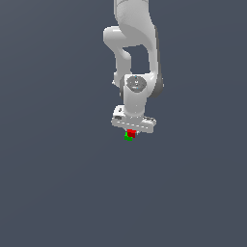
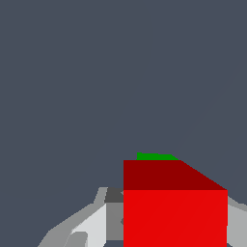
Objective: Stack the red cube on top of the green cube.
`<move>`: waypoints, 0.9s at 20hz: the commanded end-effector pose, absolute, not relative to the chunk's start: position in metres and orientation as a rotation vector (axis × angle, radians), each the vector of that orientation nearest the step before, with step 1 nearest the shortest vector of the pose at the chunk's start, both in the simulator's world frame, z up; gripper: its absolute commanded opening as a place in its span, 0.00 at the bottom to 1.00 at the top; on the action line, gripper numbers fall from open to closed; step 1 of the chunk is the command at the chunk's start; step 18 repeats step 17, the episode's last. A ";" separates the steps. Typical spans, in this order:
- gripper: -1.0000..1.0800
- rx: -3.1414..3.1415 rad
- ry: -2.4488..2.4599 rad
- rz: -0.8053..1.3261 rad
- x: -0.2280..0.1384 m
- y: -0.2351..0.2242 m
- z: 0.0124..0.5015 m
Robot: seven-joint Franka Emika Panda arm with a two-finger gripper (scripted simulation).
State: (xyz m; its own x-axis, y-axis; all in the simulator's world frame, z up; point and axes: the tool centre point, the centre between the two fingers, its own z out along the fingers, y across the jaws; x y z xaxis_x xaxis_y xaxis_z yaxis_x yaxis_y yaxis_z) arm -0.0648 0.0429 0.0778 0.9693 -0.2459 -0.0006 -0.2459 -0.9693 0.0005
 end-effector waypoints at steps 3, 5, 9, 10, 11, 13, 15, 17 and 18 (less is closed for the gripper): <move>0.00 3.117 -0.389 0.000 -0.075 0.034 0.066; 0.00 3.117 -0.389 0.000 -0.077 0.032 0.063; 0.96 3.117 -0.389 0.000 -0.078 0.031 0.063; 0.96 3.117 -0.389 0.000 -0.078 0.031 0.063; 0.96 3.117 -0.389 0.000 -0.078 0.031 0.063; 0.96 3.117 -0.389 0.000 -0.078 0.031 0.063; 0.96 3.117 -0.389 0.000 -0.078 0.031 0.063; 0.96 3.117 -0.389 0.000 -0.078 0.031 0.063; 0.96 3.117 -0.389 0.000 -0.078 0.031 0.063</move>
